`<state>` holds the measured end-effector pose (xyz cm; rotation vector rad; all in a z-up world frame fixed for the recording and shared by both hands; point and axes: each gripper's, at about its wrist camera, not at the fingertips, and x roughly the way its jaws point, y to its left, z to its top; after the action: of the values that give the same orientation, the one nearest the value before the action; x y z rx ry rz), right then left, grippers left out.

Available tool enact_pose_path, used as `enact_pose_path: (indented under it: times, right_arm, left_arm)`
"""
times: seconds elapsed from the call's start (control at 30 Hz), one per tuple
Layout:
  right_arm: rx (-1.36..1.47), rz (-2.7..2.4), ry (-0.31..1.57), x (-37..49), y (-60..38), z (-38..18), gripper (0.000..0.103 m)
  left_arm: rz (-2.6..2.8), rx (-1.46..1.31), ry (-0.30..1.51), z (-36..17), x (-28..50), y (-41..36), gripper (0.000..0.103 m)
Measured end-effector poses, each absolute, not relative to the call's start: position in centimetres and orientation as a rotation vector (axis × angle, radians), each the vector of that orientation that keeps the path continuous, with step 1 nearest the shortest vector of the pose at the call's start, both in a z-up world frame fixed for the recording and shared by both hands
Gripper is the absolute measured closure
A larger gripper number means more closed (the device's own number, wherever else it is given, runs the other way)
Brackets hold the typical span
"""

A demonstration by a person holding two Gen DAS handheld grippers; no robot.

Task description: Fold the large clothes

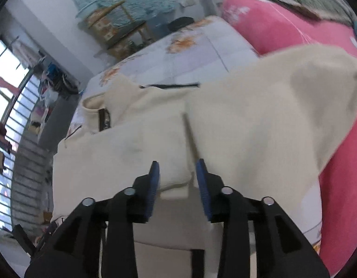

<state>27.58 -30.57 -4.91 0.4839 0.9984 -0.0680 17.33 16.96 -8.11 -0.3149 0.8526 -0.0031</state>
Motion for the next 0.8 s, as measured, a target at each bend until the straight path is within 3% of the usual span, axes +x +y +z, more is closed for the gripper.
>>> enact_pose_path:
  times: [0.23, 0.37, 0.47, 0.63, 0.73, 0.8]
  right_arm:
    - [0.433, -0.065, 1.057, 27.7, -29.2, -7.4, 0.069]
    - [0.547, -0.044, 1.045, 27.2, -29.3, -6.9, 0.068]
    - [0.654, 0.016, 1.015, 25.8, -28.6, -5.9, 0.058]
    - [0.496, -0.094, 0.926, 23.8, -28.1, -3.3, 0.058]
    - [0.596, -0.220, 0.817, 22.1, -32.5, -1.9, 0.048]
    - [0.733, -0.325, 0.754, 20.6, -37.2, -1.9, 0.047]
  left_arm:
    - [-0.002, -0.310, 0.853, -8.1, 17.3, 16.9, 0.073]
    - [0.008, -0.280, 0.869, -8.0, 17.3, 16.6, 0.073]
    - [0.007, -0.206, 0.872, -6.7, 16.9, 16.4, 0.072]
    - [0.043, -0.086, 0.889, -5.6, 16.9, 16.1, 0.068]
    - [0.032, -0.094, 0.902, -5.0, 16.8, 16.4, 0.063]
    - [0.026, -0.098, 0.908, -4.6, 16.6, 16.4, 0.062]
